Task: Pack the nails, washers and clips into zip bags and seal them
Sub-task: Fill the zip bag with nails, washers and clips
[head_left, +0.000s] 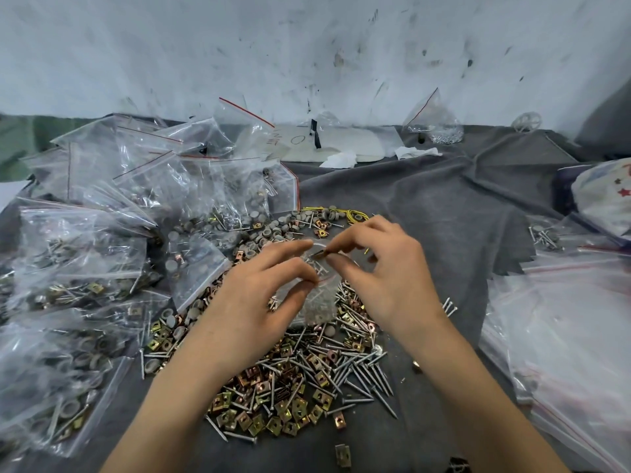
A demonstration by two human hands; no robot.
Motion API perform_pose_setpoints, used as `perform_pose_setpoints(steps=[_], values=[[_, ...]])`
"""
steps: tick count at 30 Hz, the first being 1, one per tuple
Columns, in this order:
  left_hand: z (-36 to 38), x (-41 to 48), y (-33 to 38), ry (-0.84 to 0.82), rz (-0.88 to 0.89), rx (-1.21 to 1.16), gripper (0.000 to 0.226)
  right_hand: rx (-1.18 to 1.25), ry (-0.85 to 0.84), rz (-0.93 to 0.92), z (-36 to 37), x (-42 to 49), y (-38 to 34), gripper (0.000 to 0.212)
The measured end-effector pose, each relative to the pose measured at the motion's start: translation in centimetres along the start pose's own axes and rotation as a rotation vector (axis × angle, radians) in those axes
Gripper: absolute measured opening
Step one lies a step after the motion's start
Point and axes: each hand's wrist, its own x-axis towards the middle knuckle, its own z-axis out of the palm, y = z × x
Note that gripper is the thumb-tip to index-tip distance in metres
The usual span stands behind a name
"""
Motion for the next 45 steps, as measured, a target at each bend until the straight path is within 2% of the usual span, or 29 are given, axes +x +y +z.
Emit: perform_pose_setpoints(steps=[2, 5, 7, 8, 10, 12, 13, 23, 25, 27, 30, 32, 34, 36, 39, 41, 43, 45], values=[[0.0, 0.0, 0.0, 0.001, 0.001, 0.002, 0.009, 0.026, -0.008, 0.019, 0.3, -0.2, 0.4, 0.01], [-0.2, -0.1, -0.2, 0.001, -0.019, 0.012, 0.007, 0.138, 0.142, 0.056, 0.0, -0.8, 1.5, 0.013], [-0.3, -0.1, -0.3, -0.003, -0.045, 0.016, 0.009, 0.11, 0.188, 0.115, 0.2, -1.5, 2.9, 0.008], [-0.3, -0.1, -0.4, -0.005, -0.051, 0.016, 0.009, 0.061, 0.135, 0.167, 0.4, -1.9, 3.6, 0.006], [-0.2, 0.0, -0.3, -0.006, -0.05, 0.021, 0.009, -0.07, -0.123, 0.282, 1.5, -3.1, 5.0, 0.005], [-0.1, 0.1, -0.2, -0.005, -0.037, 0.03, 0.009, -0.238, -0.385, 0.321, 2.9, -4.5, 6.1, 0.011], [-0.1, 0.2, -0.2, -0.003, -0.032, 0.033, 0.009, -0.303, -0.455, 0.318, 3.5, -5.1, 6.5, 0.013], [-0.2, 0.0, -0.4, -0.01, -0.028, 0.019, 0.009, -0.385, -0.443, 0.29, 4.6, -5.3, 7.3, 0.013], [-0.2, -0.1, -0.4, -0.017, -0.037, 0.008, 0.008, -0.391, -0.418, 0.274, 4.5, -5.1, 7.1, 0.014], [-0.4, -0.2, -0.4, -0.016, -0.035, -0.001, 0.008, -0.273, -0.331, 0.245, 4.0, -4.9, 6.5, 0.01], [-0.6, -0.4, -0.5, -0.008, -0.019, -0.007, 0.008, 0.006, -0.073, 0.178, 2.6, -3.9, 4.5, 0.004], [-0.7, -0.4, -0.4, -0.003, -0.013, -0.015, 0.007, 0.065, 0.123, 0.07, 1.3, -2.9, 2.8, 0.005], [-0.6, -0.4, -0.4, 0.002, -0.006, -0.016, 0.007, 0.102, 0.245, -0.041, 0.2, -2.1, 1.1, 0.005], [-0.6, -0.3, -0.3, 0.006, 0.007, -0.01, 0.006, 0.086, 0.27, -0.125, -0.1, -1.5, -0.1, 0.006], [-0.5, -0.3, -0.4, 0.006, 0.023, -0.006, 0.008, -0.023, 0.15, -0.191, 0.8, -1.0, -0.8, 0.013], [-0.6, -0.4, -0.4, -0.001, 0.02, -0.009, 0.009, 0.005, 0.102, -0.168, 1.6, -1.3, -0.3, 0.021], [-0.7, -0.5, -0.7, 0.011, 0.011, -0.01, 0.01, 0.11, 0.225, -0.097, 1.8, -1.6, 0.8, 0.024], [-0.8, -0.7, -1.0, 0.039, -0.003, -0.013, 0.01, 0.102, 0.325, 0.01, 2.1, -1.9, 2.5, 0.02]])
